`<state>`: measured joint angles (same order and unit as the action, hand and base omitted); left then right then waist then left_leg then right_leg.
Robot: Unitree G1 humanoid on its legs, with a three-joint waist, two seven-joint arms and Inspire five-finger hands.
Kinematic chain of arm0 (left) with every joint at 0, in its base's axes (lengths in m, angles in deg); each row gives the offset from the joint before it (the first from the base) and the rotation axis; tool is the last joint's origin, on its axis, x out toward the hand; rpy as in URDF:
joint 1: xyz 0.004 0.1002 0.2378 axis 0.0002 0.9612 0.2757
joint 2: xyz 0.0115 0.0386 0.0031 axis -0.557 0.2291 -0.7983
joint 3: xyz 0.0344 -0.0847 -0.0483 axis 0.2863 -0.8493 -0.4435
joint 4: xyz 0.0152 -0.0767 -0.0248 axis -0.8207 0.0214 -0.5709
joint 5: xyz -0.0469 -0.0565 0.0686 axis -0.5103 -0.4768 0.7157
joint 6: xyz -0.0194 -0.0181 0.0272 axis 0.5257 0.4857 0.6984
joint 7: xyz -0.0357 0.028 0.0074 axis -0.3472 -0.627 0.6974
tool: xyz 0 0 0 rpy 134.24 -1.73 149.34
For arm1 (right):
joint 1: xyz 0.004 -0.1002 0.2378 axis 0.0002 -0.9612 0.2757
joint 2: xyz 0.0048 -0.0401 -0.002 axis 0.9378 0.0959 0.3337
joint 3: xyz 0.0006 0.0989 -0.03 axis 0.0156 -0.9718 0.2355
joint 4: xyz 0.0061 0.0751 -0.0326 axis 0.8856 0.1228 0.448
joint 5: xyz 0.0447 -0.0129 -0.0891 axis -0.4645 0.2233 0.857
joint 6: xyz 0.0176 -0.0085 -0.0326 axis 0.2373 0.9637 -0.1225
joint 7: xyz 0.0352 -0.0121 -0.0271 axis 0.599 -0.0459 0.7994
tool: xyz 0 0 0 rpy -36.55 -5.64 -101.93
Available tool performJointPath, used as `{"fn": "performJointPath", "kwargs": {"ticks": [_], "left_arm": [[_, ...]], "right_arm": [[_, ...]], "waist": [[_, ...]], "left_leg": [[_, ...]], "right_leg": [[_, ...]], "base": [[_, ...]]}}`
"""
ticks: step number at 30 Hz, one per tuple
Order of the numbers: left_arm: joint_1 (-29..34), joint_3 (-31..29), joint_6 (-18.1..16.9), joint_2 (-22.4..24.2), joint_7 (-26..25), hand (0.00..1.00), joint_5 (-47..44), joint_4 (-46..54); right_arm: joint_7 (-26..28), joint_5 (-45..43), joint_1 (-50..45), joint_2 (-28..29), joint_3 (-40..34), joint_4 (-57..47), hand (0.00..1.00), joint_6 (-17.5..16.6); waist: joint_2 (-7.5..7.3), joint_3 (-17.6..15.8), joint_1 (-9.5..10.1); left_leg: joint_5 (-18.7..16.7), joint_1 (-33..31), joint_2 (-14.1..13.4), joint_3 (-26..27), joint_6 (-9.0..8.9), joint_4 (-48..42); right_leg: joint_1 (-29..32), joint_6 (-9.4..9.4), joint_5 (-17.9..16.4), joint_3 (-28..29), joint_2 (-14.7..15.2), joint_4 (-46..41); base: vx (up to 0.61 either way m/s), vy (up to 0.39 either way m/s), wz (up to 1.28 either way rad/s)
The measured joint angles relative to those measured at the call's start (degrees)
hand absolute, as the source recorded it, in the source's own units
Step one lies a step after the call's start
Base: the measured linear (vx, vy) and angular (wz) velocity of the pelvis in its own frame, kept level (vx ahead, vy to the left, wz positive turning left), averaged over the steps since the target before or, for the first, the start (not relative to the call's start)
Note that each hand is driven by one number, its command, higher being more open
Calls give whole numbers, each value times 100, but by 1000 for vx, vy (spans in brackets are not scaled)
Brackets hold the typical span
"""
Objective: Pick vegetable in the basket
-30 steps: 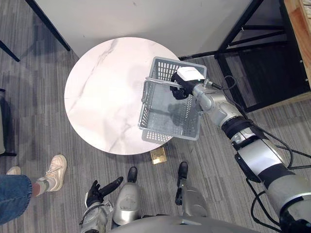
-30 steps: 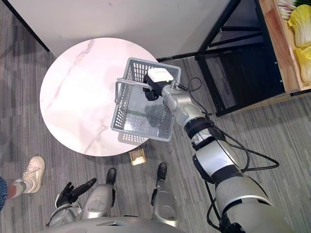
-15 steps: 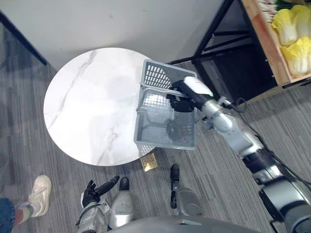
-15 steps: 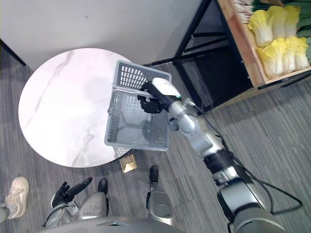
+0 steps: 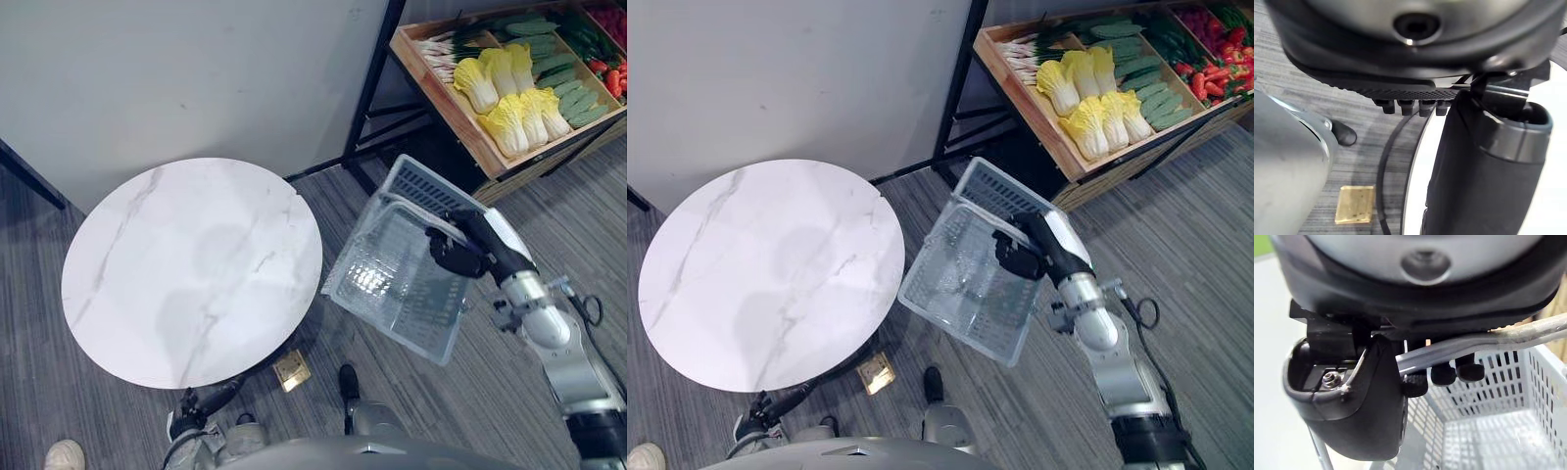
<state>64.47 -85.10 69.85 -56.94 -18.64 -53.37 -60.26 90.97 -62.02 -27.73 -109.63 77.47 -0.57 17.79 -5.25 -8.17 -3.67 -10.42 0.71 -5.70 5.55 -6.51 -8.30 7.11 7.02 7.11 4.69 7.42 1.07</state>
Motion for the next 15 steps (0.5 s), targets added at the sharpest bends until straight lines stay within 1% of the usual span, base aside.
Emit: {"fn": "performJointPath", "kwargs": {"ticks": [2, 3, 5, 6, 7, 9, 11, 14, 15], "left_arm": [[82, -67, 6, 41, 0, 100, 93, -18], [115, -106, 6, 30, 0, 100, 102, -67], [118, -187, 13, 41, 3, 100, 103, -121], [133, -228, 15, 42, 3, 100, 104, -153], [133, -234, 16, 39, 3, 100, 104, -159], [145, -258, 17, 20, 4, 100, 107, -178], [143, -253, 18, 22, 6, 100, 107, -184], [142, -246, 21, 23, 6, 100, 108, -225], [147, -214, 22, 23, 3, 100, 109, -243]], "right_arm": [[-18, -2, -275, 336, -287, 23, 0, 34], [-78, -3, -360, 522, -388, 87, 0, 44], [-182, -5, -495, 742, -489, 129, 0, 78], [-254, -3, -668, 973, -558, 134, 0, 133], [-265, -3, -698, 1014, -560, 139, 0, 135], [-284, 3, -836, 1392, -559, 270, 0, 136], [-337, 15, -898, 1572, -562, 451, 0, 138], [-426, 73, -955, 1869, -636, 843, 0, 160], [-481, 83, -968, 2066, -760, 1096, 0, 209]], "waist": [[69, 50, -62], [92, 82, -133], [96, 139, -137], [86, 210, -132], [80, 216, -131], [27, 276, -138], [12, 317, -136], [36, 369, -133], [76, 387, -129]], "left_leg": [[4, 0, -10, 3, -11, -7], [5, 5, -11, 15, -14, -16], [1, 21, -17, 42, -20, -21], [-4, 36, -31, 58, -28, -20], [-7, 45, -34, 64, -32, -20], [-14, 76, -51, 108, -43, -22], [-14, 76, -51, 109, -43, -22], [-16, 78, -49, 109, -43, -20], [-17, 81, -49, 109, -42, -11]], "right_leg": [[0, 1, -3, 12, -10, -2], [0, 2, -3, 31, -14, -2], [0, 2, -3, 55, -23, -3], [-5, 2, -3, 72, -37, -6], [-8, 2, -3, 78, -40, -7], [-13, 2, -3, 124, -61, -11], [-13, 2, -2, 125, -61, -11], [-14, 1, -2, 125, -60, -13], [-14, 1, -2, 123, -60, -13]], "base": [[-38, -6, -2], [-34, 9, -6], [-27, 11, -8], [-13, 10, -5], [-12, 15, -9], [-14, 19, -9], [-6, 8, -2], [3, 11, 0], [0, 0, 0]]}}
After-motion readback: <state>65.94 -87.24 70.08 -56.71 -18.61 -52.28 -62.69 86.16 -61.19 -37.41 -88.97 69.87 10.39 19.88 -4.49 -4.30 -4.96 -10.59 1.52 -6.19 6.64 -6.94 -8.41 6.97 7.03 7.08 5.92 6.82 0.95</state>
